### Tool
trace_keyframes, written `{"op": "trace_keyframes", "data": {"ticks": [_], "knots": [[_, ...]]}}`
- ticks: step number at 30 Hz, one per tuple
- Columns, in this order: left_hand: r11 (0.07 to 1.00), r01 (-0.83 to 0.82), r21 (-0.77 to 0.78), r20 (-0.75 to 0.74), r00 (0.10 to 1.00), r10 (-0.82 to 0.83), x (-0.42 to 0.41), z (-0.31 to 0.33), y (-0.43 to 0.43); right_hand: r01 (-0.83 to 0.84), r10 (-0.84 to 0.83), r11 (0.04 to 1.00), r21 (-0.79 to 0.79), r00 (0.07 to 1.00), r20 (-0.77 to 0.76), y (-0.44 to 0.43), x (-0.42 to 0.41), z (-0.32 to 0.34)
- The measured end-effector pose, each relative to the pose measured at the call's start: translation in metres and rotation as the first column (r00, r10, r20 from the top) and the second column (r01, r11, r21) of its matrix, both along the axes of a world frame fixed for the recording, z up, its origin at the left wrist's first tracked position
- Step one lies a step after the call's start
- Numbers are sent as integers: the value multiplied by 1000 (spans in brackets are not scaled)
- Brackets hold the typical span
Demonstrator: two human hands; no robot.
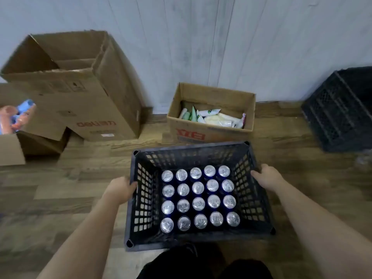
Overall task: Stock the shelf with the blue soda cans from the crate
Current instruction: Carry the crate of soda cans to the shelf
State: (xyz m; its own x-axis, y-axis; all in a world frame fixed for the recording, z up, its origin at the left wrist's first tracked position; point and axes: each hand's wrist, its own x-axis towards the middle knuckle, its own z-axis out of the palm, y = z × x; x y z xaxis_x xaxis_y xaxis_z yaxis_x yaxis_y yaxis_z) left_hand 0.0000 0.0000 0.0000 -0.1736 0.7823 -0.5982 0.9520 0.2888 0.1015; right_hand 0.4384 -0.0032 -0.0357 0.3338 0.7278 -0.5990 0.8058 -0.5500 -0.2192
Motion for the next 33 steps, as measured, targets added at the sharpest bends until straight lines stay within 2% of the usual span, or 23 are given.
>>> {"op": "trace_keyframes", "data": {"ticks": [3,7,9,11,12,16,19,23,27,33], "knots": [[996,-92,22,20,996,92,0,-43,7,59,-58,998,11,997,-46,7,4,-38],[938,-338,84,186,930,318,-6,-82,17,230,-211,973,33,936,-280,14,11,-56],[853,-512,100,363,817,448,-10,-96,21,269,-252,963,-10,888,-386,19,19,-60],[765,-643,21,532,655,536,-11,-105,22,284,-276,957,-54,844,-460,21,26,-64],[744,-667,-22,570,603,558,-12,-107,22,289,-287,955,-74,826,-486,21,29,-65],[731,-670,-134,585,541,604,-22,-117,18,305,-337,940,-151,771,-541,19,37,-71],[749,-605,-270,616,490,617,-27,-120,11,316,-375,927,-202,765,-523,16,40,-74],[717,-577,-391,656,373,657,-35,-121,1,334,-418,909,-252,737,-531,11,39,-68],[705,-576,-413,682,318,659,-35,-122,-4,401,-520,853,-333,603,-605,5,39,-67],[679,-575,-457,723,205,660,-32,-125,-4,458,-566,814,-357,483,-669,-2,33,-76]]}}
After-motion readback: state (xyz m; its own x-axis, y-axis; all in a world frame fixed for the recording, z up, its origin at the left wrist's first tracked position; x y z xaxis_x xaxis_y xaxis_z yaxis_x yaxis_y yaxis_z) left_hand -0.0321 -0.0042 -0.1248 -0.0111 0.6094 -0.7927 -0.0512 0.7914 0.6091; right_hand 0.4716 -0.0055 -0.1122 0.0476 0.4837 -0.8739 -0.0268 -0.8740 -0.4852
